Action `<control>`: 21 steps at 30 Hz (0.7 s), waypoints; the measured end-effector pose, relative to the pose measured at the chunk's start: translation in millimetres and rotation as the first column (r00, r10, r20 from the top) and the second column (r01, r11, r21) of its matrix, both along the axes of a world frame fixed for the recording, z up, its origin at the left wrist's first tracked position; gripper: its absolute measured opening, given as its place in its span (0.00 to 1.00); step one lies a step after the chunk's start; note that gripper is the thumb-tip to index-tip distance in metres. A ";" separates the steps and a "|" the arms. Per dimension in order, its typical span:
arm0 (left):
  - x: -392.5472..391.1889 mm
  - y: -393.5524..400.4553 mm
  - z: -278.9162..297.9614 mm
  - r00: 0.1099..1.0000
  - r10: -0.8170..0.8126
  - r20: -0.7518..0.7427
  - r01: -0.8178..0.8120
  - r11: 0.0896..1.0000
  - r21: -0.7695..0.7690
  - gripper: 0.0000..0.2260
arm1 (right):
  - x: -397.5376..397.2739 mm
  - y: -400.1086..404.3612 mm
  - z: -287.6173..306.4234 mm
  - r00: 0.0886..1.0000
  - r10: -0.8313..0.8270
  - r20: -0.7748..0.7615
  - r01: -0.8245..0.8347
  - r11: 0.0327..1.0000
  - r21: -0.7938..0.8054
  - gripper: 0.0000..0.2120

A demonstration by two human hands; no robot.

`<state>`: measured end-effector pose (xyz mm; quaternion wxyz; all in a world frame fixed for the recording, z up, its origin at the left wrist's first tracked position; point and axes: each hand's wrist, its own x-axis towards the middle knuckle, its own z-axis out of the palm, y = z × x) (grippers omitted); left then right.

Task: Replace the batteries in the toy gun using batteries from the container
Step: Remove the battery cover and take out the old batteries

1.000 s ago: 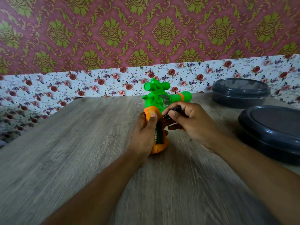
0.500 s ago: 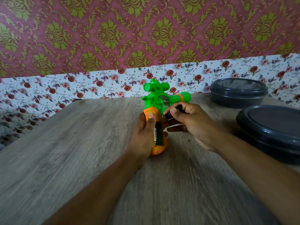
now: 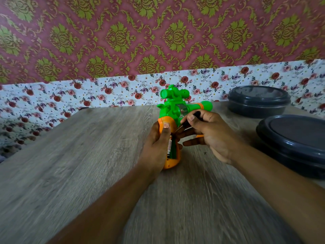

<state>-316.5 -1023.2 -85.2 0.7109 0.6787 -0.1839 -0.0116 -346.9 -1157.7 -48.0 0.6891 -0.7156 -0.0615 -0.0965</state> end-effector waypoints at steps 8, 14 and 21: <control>1.4 0.6 1.4 0.998 0.041 -0.052 -0.041 0.999 -0.003 0.04 | -0.6 1.1 -1.3 1.000 -0.002 0.005 0.002 1.000 0.028 0.10; 2.8 0.8 1.8 0.995 0.006 -0.103 -0.014 0.997 -0.075 0.04 | 1.6 5.7 1.3 0.996 -0.092 0.008 0.092 0.996 0.018 0.11; -0.5 2.0 1.5 0.997 -0.029 -0.065 0.023 0.997 -0.080 0.04 | -3.8 7.0 7.8 0.992 0.023 -0.124 -0.049 0.977 -0.209 0.09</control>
